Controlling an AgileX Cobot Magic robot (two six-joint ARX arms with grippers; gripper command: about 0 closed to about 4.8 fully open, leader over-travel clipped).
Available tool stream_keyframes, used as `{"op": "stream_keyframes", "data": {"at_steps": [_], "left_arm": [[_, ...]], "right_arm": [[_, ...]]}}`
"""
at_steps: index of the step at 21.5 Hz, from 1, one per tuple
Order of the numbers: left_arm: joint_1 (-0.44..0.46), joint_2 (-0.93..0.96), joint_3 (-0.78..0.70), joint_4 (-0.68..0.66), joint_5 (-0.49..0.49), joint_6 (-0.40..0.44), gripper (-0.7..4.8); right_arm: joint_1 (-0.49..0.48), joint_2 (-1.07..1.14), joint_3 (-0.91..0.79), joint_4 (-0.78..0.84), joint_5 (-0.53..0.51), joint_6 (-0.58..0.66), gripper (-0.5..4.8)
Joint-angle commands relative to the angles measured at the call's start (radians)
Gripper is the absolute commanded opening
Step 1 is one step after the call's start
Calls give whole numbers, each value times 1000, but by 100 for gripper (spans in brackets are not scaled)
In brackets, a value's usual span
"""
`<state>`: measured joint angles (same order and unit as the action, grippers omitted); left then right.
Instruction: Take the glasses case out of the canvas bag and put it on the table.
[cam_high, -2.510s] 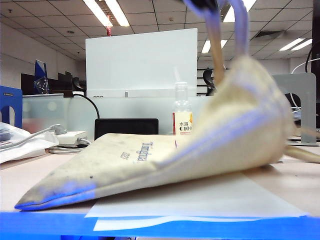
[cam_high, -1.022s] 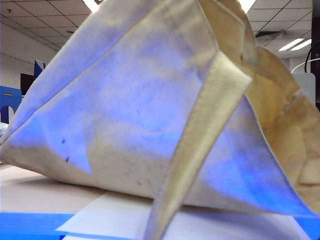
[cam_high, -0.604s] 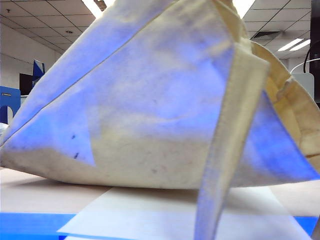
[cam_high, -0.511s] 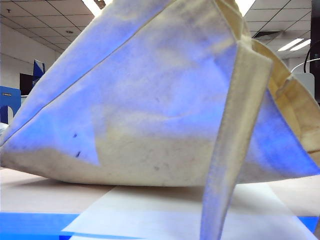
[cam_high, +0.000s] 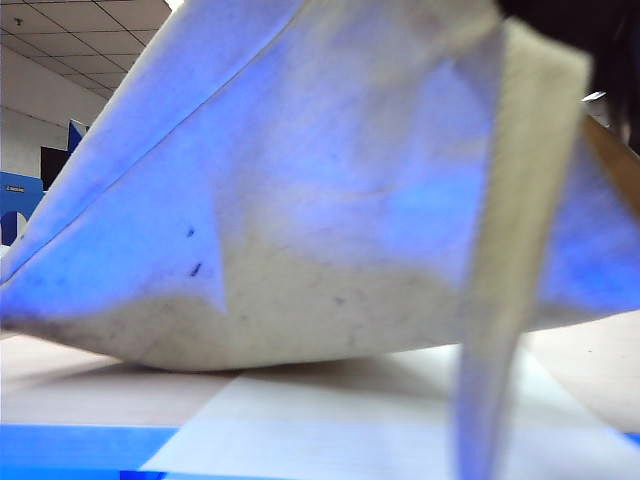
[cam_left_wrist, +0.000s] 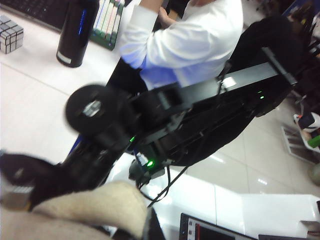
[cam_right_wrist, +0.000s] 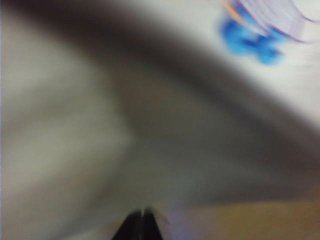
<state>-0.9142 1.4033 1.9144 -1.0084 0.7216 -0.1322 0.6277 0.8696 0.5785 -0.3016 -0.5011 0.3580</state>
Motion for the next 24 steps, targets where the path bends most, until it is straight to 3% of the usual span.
{"op": "stream_keyframes", "data": {"at_steps": [1, 5, 7, 8, 12, 14, 18, 21, 24], "left_arm": [[1, -7, 4, 47, 0, -10, -5], [3, -7, 4, 76, -235, 106, -5], [14, -6, 4, 77, -345, 140, -5], [37, -5, 4, 79, -350, 138, -5], [76, -3, 4, 162, -212, 68, -5], [72, -2, 4, 248, -66, 16, -5], [57, -8, 4, 192, 25, -29, -4], [50, -21, 4, 126, 123, -22, -4], [18, -24, 4, 68, 244, -17, -3]], "right_arm": [[30, 56, 5, 41, 30, -22, -7], [160, 7, 5, -47, 39, -20, -7], [252, -64, 5, -80, 124, 2, -7], [289, -103, 5, -97, 171, 14, -7], [360, -155, -5, -222, 215, 34, -7], [350, -95, -59, -190, 219, 34, -7], [324, -29, -61, -39, 182, 37, -7], [251, -29, -42, 12, 152, 39, -7], [53, -27, 13, 24, 47, 34, -7]]}}
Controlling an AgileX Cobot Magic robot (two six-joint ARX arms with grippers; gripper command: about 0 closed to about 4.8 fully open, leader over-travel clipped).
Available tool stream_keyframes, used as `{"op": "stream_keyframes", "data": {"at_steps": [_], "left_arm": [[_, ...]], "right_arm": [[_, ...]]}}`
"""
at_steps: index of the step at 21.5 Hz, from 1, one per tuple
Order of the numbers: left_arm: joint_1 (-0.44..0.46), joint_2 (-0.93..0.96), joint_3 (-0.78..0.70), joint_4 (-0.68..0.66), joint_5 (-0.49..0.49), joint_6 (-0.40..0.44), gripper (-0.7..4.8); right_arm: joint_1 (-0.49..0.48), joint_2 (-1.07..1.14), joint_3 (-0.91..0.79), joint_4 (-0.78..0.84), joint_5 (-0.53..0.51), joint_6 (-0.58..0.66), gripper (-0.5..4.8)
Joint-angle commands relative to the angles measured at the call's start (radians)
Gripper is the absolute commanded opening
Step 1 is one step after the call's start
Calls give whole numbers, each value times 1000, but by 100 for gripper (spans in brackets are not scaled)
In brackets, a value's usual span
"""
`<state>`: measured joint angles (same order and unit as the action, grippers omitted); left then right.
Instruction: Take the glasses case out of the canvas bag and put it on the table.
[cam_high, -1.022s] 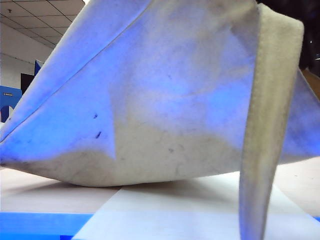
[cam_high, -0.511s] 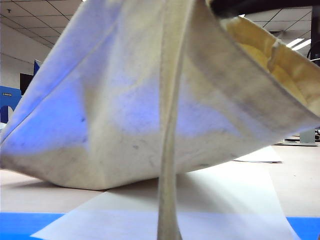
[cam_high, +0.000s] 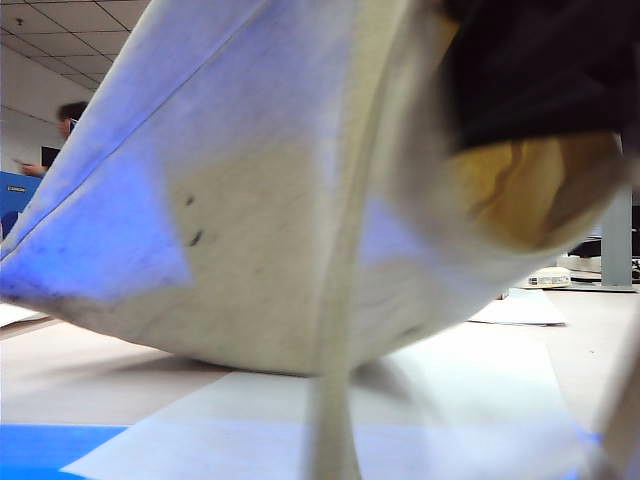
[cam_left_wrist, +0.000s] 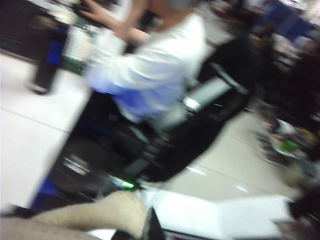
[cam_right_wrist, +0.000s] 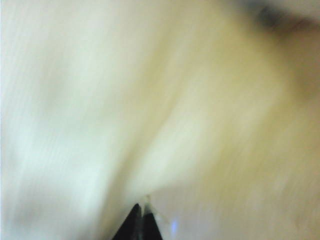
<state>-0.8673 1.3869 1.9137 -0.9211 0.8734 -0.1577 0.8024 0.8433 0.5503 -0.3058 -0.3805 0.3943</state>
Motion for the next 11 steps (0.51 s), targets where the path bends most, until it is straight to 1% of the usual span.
{"op": "stream_keyframes", "data": {"at_steps": [1, 2, 3, 5, 7, 8, 9, 11], "left_arm": [[-52, -8, 5, -33, 97, 9, -3], [-77, -8, 3, -35, 98, 18, -3], [-93, -8, 3, -35, 99, 28, -3], [-137, -6, 3, -23, 93, 57, -3], [-148, -3, 3, -2, 89, 56, -3], [-147, -3, 3, 3, 86, 56, -3], [-147, -3, 3, 3, 61, 57, -3], [-145, -3, 3, 2, -23, 66, -3]], "right_arm": [[-179, -1, 58, 38, -92, -2, -7], [-221, -1, 69, 53, -102, -2, -7], [-236, 0, 75, 63, -115, -1, -7], [-236, 18, 79, 98, -165, 12, -7], [-181, 61, 79, 101, -164, 22, -7], [-130, 86, 79, 105, -163, 21, -7], [-71, 105, 79, 113, -148, 18, -7], [45, 132, 79, 144, -101, -5, -7]]}}
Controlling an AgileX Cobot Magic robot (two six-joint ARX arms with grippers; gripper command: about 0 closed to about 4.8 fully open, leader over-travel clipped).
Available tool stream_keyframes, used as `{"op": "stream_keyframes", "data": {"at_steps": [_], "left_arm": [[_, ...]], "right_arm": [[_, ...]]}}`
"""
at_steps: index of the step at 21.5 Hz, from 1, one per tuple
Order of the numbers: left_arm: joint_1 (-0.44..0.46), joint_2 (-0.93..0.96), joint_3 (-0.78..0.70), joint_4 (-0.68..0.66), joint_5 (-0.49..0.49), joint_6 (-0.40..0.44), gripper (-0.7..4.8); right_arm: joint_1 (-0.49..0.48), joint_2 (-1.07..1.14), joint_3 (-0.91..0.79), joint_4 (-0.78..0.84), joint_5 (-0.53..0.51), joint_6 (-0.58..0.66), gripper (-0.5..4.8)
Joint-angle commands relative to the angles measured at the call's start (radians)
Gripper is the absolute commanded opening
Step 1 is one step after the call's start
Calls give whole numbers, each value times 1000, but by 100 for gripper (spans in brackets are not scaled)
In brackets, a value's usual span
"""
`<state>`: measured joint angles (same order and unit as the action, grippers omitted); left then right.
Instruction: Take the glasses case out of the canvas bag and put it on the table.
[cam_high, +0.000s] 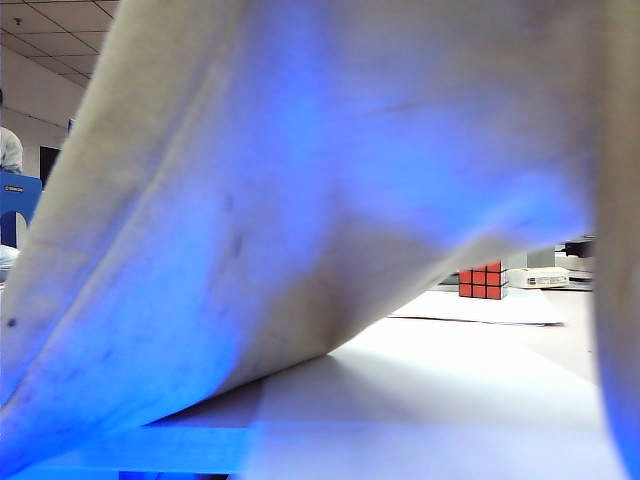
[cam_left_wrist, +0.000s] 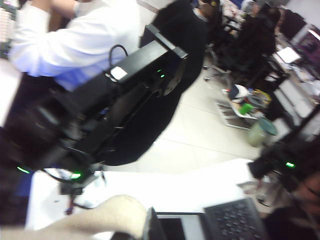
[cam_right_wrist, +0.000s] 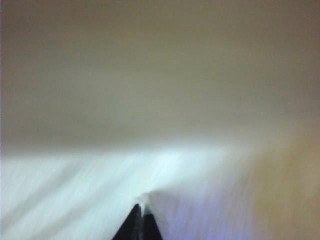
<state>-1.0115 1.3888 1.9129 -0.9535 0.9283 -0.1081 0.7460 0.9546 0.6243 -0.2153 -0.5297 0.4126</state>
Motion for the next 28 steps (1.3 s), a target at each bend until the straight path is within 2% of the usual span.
{"op": "stream_keyframes", "data": {"at_steps": [1, 3, 5, 6, 8, 9, 10, 12, 14, 16, 18, 21, 25, 28], "left_arm": [[1, -5, 3, 34, -158, 44, -3], [23, -5, 3, 24, -256, 59, -3], [37, -5, 3, 17, -275, 60, -3], [39, -5, 3, 9, -325, 88, -3], [49, -7, 6, -32, -537, 153, -3], [65, -10, 6, -39, -574, 160, -3], [77, -10, 6, -39, -563, 160, -4], [82, -10, 6, -11, -458, 147, -3], [80, -10, 6, 38, -274, 102, -3], [48, -14, 6, 122, -147, 53, -3], [-7, -23, 6, 188, -121, 7, -3], [-69, -23, 5, 179, -29, -74, -3], [-93, -23, 5, 106, -32, -95, -1], [-74, -23, 5, 47, -126, -82, 0]], "right_arm": [[173, 26, 5, 60, 95, -24, -7], [253, 23, 5, 59, 109, -23, -7], [267, 23, 5, 57, 105, -24, -7], [267, 23, 5, 28, 100, -24, -7], [267, 14, 5, -113, 90, -24, -7], [267, 12, 5, -158, 95, -30, -7], [266, 12, 4, -168, 110, -53, -7], [255, 14, 4, -93, 137, -103, -7], [224, 34, 4, -5, 138, -105, -7], [160, 95, 4, 49, 113, -106, -7], [117, 176, 5, 113, 69, -110, -7], [84, 238, 15, 311, 60, -120, -7], [37, 241, 127, 250, 80, -129, -7], [13, 201, 182, 190, 38, -130, -7]]}}
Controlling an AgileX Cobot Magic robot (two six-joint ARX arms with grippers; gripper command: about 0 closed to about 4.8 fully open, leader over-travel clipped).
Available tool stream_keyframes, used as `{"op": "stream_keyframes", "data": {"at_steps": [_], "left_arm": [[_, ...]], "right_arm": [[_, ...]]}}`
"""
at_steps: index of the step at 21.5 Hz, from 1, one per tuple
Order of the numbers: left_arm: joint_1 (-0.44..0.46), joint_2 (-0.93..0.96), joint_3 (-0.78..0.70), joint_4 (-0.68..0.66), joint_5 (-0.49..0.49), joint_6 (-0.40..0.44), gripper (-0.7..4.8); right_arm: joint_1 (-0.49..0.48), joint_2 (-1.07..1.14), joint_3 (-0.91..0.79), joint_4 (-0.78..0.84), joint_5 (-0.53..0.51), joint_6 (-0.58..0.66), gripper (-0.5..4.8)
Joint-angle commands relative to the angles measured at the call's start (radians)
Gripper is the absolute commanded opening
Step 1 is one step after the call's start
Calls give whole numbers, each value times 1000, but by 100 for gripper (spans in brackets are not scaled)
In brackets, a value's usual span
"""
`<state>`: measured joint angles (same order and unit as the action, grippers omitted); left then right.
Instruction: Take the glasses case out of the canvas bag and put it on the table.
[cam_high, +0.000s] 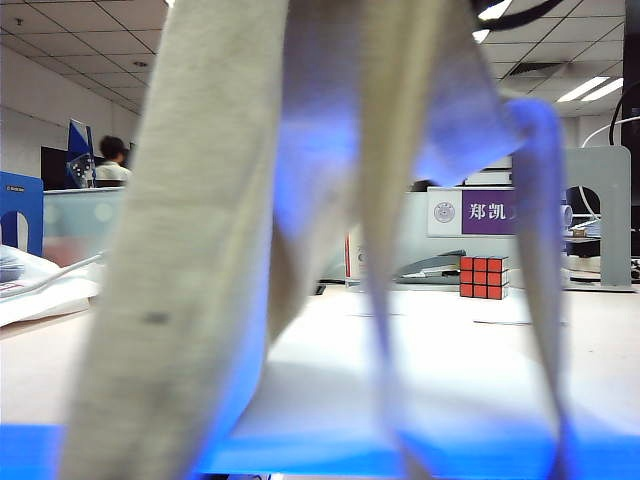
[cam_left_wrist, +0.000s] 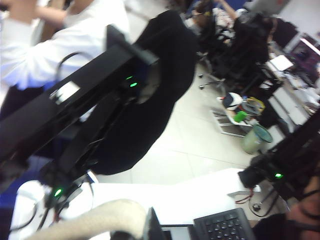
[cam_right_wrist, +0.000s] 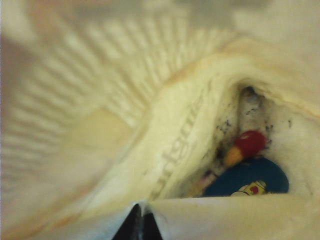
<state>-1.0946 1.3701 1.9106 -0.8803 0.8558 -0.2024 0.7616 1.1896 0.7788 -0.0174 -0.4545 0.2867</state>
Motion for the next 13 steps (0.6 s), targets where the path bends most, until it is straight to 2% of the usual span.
{"op": "stream_keyframes", "data": {"at_steps": [1, 2, 3, 4, 5, 6, 8, 10, 13], "left_arm": [[47, -5, 7, -68, -69, 11, 0], [88, -5, 8, -119, -66, 10, 0], [119, -13, 8, -144, -54, 3, 0], [137, -22, 8, -129, -6, 3, 0], [139, -24, 8, -95, 33, -3, 0], [138, -31, 8, 11, 84, -64, 0], [137, -32, 8, 104, 94, -114, 0], [138, -32, 8, 135, 84, -123, -1], [138, -32, 8, 131, 56, -83, 0]], "right_arm": [[-5, -71, 34, -13, -34, -4, -7], [-6, -121, 36, -19, -5, -15, -7], [-6, -159, 37, -43, 66, -67, -7], [-6, -176, 37, -62, 142, -114, -7], [-7, -174, 37, -68, 165, -132, -7], [-8, -140, 36, -73, 166, -160, -7], [7, -63, 36, -84, 167, -187, -7], [19, 31, 35, -94, 165, -187, -7], [54, 55, 35, -92, 164, -187, -7]]}}
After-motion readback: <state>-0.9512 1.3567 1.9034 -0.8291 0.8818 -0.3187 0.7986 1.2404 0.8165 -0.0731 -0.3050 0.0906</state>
